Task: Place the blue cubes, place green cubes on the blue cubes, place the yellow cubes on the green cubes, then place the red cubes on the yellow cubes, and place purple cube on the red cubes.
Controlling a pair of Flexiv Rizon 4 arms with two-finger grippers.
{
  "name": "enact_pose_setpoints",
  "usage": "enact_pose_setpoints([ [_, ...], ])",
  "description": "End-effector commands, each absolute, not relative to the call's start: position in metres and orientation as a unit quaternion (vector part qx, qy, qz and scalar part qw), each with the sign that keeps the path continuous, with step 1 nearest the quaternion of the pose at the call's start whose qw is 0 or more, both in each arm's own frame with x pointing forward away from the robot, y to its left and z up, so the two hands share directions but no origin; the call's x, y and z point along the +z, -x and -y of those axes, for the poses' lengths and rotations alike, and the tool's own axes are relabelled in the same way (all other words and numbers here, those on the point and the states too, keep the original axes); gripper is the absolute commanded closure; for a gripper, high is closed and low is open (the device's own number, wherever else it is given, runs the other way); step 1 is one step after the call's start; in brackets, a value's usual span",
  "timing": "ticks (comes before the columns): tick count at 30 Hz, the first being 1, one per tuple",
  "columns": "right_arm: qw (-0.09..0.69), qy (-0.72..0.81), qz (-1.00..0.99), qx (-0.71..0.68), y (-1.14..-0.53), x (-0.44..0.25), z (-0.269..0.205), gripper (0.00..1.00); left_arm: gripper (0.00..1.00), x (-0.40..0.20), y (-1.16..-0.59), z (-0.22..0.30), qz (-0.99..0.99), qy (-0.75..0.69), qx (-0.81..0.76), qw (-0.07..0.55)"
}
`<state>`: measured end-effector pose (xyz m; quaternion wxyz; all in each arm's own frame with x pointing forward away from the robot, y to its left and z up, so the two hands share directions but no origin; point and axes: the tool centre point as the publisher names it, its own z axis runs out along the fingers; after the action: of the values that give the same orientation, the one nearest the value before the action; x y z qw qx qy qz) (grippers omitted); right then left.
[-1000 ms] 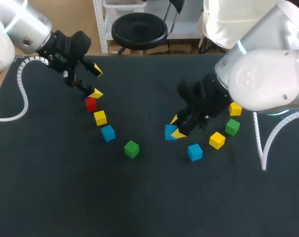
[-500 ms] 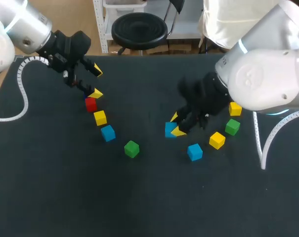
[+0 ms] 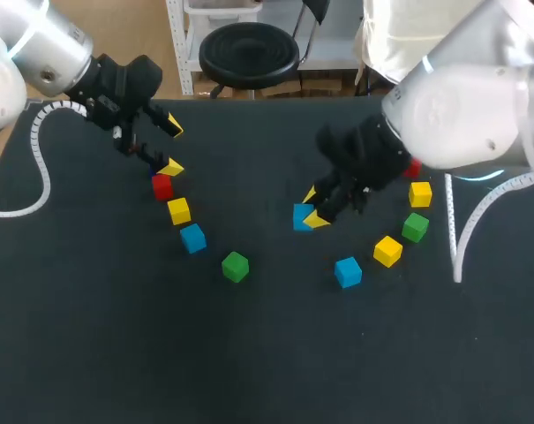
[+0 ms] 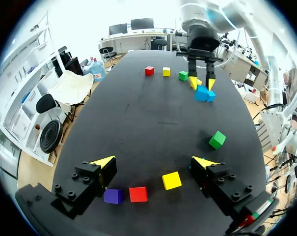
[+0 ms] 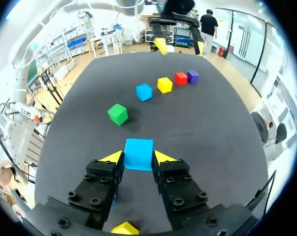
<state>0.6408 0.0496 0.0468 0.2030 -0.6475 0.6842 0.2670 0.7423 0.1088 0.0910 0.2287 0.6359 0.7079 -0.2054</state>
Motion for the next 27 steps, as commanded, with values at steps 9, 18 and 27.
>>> enact_pose_setpoints([
  [9, 0.19, 0.642, -0.69, 0.273, -0.652, 0.03, -0.055, 1.0, 0.0, 0.091, -0.741, -0.109, -0.708, -0.636, -0.205, 0.229],
  [18, 0.183, 0.652, -0.677, 0.287, -0.662, 0.018, -0.057, 1.0, 0.0, 0.091, -0.741, -0.109, -0.708, -0.636, -0.205, 0.229],
  [27, 0.186, 0.651, -0.673, 0.298, -0.668, 0.017, -0.054, 1.0, 0.0, 0.091, -0.741, -0.109, -0.708, -0.636, -0.205, 0.229],
])
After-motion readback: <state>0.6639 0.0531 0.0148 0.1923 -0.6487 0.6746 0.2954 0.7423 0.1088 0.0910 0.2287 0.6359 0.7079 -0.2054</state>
